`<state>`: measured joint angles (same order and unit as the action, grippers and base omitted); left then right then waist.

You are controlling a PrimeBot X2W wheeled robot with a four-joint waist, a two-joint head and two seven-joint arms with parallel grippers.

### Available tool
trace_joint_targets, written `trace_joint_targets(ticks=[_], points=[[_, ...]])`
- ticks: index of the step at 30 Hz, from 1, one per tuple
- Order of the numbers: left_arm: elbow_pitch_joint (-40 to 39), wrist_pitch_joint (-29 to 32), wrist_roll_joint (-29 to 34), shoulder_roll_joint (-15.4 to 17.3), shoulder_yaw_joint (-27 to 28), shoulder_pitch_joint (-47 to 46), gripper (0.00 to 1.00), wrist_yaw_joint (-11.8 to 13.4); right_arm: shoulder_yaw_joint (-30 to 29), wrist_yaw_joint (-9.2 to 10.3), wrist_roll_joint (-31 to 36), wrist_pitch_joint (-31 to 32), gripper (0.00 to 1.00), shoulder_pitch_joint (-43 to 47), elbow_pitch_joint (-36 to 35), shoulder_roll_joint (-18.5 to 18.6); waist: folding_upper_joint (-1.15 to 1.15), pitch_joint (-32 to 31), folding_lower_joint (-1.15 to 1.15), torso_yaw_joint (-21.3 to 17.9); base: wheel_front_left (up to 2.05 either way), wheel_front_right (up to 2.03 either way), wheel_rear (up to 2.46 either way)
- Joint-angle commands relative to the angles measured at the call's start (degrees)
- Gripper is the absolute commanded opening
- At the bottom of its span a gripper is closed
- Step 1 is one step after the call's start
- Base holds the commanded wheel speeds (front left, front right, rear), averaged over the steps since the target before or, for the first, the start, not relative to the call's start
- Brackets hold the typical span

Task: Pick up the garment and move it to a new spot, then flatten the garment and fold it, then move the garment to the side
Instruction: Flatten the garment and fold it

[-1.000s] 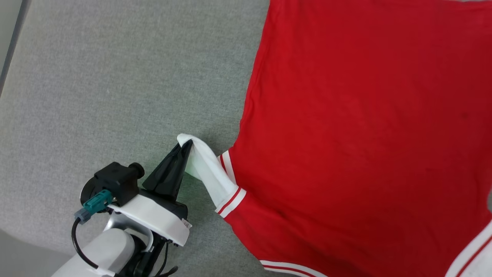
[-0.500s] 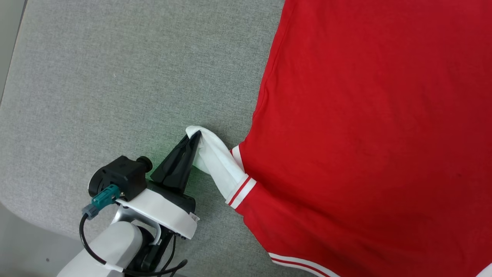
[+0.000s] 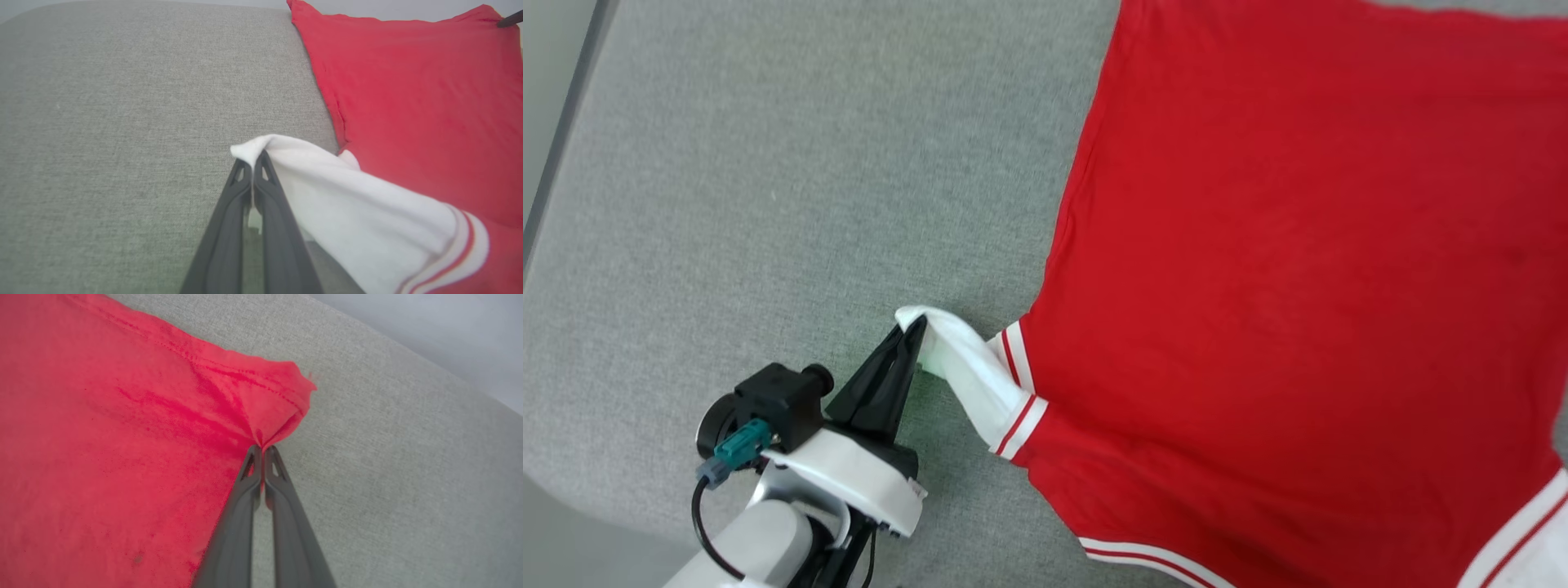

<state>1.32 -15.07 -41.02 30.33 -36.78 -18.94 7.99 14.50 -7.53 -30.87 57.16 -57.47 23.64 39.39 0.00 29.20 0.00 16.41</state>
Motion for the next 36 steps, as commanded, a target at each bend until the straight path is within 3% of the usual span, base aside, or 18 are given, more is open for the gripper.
trace_joint_targets(ticks=[1, 11, 19, 25, 29, 36], points=[[0.1, -0.1, 0.0, 0.6, 0.2, 1.4, 0.00, 0.4, 1.6, 0.08, -1.3, -0.6, 0.00, 2.2, -1.1, 1.6, 0.00, -4.3, 0.00, -2.3, 0.00, 0.00, 0.00], [-1.1, 0.6, -2.0, 3.7, 1.2, 8.5, 0.00, 3.0, 7.1, 0.07, -11.6, -3.5, 0.00, 17.7, -11.3, 9.5, 0.00, -14.9, 0.00, -7.8, 0.00, 0.00, 0.00], [-2.3, 0.9, -3.3, 5.3, 1.7, 13.2, 0.00, 4.8, 2.8, 0.07, -17.3, -6.2, 0.00, 37.1, -18.3, 11.4, 0.00, -20.0, 0.00, -10.9, 0.00, 0.00, 0.00], [-3.1, 0.8, -3.7, 6.2, 2.0, 15.3, 0.00, 5.8, -3.4, 0.07, -18.1, -8.0, 0.00, 52.2, -21.4, 8.9, 0.00, -21.5, 0.00, -11.9, 0.00, 0.00, 0.00], [-3.6, 0.8, -3.8, 6.4, 2.1, 15.8, 0.00, 6.1, -6.7, 0.06, -17.7, -8.6, 0.00, 61.6, -22.4, 5.3, 0.00, -21.7, 0.00, -12.2, 0.00, 0.00, 0.00], [-3.6, 0.8, -3.7, 6.2, 1.9, 15.7, 0.00, 6.2, -9.8, 0.06, -15.9, -10.4, 0.00, 70.5, -21.2, -1.3, 0.00, -21.3, 0.00, -12.3, 0.00, 0.00, 0.00]])
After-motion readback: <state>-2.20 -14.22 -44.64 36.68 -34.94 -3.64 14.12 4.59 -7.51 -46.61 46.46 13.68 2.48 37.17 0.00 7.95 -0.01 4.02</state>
